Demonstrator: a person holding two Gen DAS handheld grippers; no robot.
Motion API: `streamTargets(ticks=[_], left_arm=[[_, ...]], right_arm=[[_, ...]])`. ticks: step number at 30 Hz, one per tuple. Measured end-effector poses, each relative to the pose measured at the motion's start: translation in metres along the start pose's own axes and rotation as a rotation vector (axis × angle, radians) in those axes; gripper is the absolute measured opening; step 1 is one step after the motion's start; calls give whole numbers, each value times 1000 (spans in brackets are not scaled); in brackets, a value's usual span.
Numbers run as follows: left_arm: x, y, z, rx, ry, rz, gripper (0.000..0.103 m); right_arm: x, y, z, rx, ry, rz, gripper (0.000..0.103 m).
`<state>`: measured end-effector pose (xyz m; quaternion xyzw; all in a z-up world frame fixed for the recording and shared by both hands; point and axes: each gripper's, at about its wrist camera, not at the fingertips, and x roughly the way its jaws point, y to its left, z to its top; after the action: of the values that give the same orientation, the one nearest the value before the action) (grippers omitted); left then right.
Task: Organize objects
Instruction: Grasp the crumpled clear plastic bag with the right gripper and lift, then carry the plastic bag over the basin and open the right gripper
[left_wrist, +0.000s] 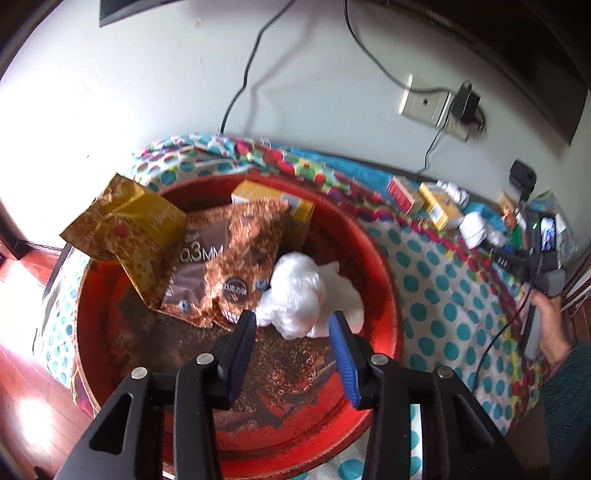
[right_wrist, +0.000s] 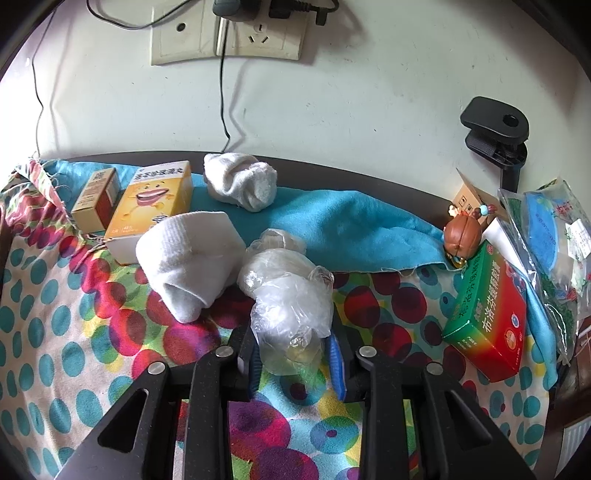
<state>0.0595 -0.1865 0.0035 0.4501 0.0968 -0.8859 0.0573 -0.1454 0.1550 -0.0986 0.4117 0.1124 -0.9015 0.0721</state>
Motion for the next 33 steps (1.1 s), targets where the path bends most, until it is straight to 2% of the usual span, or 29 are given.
streamTargets(ticks=[4, 8, 13, 15, 19, 22, 27, 33], left_arm=[[-9, 5, 3, -16, -41, 1, 47], [-8, 13, 4, -56, -39, -13, 47], [-5, 26, 5, -97, -31, 20, 47], [-3, 36, 5, -137, -22, 31, 47], [-2, 52, 5, -203, -9, 41, 47], [-7, 58, 5, -226, -17, 41, 47], [-16, 65, 6, -240, -43, 76, 47], [-20, 74, 6, -269, -55, 64, 47]], right_arm=[[-13, -4, -3, 19, -72, 6, 26], [-28, -12, -7, 63, -145, 17, 26], [-44, -8, -14, 110, -153, 106, 26], [-65, 10, -14, 65, -178, 137, 26], [-104, 56, -11, -22, -197, 274, 26], [-130, 102, -13, -85, -190, 408, 26], [-153, 184, -28, -202, -118, 584, 26], [-159, 257, -49, -322, -19, 682, 26]])
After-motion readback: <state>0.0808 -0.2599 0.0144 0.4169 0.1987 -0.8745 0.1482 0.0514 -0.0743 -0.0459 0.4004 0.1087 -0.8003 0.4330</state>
